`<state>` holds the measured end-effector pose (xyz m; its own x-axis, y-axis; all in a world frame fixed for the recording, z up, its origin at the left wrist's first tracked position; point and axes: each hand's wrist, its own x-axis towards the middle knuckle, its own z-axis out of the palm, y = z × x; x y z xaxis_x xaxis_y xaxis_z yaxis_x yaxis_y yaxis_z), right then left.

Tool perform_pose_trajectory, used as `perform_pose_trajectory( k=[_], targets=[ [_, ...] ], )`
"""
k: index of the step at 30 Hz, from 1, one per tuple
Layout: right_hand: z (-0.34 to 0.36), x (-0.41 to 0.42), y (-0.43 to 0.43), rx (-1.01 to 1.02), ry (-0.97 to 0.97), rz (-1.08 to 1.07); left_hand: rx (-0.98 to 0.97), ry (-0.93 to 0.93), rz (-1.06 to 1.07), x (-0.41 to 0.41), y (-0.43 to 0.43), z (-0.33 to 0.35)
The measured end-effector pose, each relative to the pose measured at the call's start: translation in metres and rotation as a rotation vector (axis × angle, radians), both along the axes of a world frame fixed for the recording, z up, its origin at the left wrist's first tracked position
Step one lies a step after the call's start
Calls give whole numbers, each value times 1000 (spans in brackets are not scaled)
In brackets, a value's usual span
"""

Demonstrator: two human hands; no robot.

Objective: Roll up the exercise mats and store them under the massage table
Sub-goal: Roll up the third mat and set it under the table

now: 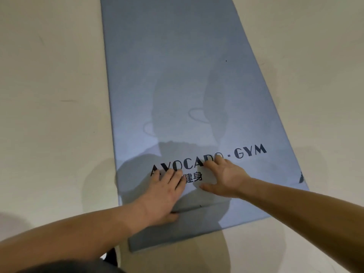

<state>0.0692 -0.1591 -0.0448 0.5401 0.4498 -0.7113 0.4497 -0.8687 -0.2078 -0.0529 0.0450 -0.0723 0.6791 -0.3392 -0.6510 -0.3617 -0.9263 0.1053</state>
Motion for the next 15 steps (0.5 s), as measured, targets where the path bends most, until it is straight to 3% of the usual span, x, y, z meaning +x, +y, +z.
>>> perform_pose_trajectory(
  k=[2, 7, 12, 15],
  targets=[
    [3, -8, 4, -33, -28, 109, 43, -34, -84, -2, -7, 3],
    [20, -13, 2, -143, -47, 464, 35, 122, -125, 7, -14, 30],
    [60, 4, -4, -130, 14, 396, -190, -103, -44, 26, 13, 65],
    [80, 13, -9, -5, -74, 293, -67, -134, 127, 49, 27, 94]
  ],
)
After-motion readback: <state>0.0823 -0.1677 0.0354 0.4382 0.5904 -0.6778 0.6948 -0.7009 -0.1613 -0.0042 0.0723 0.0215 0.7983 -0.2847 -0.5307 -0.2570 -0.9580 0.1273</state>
